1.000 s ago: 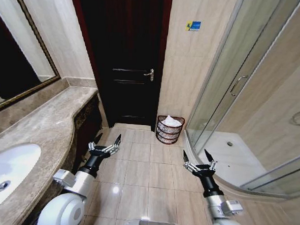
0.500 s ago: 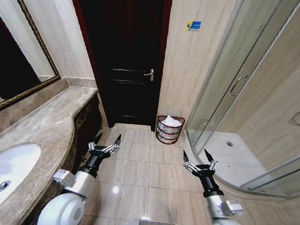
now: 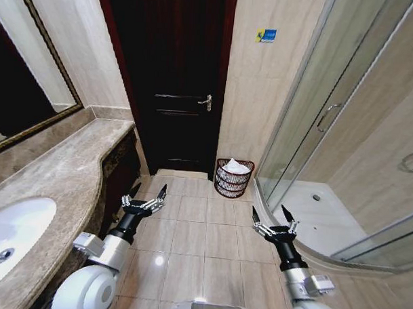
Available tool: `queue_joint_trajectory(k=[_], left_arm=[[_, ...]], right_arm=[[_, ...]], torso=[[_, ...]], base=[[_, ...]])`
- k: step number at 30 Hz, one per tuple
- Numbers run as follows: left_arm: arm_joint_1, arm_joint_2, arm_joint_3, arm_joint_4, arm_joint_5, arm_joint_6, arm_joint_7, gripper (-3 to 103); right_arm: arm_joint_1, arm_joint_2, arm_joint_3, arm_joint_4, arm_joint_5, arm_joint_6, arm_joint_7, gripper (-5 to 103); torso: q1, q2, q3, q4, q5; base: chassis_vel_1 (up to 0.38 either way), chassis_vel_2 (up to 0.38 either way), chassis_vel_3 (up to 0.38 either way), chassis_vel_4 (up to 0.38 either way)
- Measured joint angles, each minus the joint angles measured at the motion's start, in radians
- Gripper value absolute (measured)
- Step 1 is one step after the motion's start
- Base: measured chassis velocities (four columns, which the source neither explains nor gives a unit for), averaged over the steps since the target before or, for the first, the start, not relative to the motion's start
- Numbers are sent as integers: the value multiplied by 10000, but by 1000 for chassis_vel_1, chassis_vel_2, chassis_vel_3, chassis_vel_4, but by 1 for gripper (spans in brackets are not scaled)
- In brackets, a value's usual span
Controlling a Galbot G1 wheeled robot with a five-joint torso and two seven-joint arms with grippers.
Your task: Discard the used towel into the hamper.
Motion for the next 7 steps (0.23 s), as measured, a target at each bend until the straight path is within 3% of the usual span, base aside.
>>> queue_joint_trajectory(k=[7], left_arm=[[0,0,0,0,0,0,0,100]], right_arm=[[0,0,0,0,0,0,0,100]], torso=[[0,0,0,0,0]], base=[[0,0,0,0]])
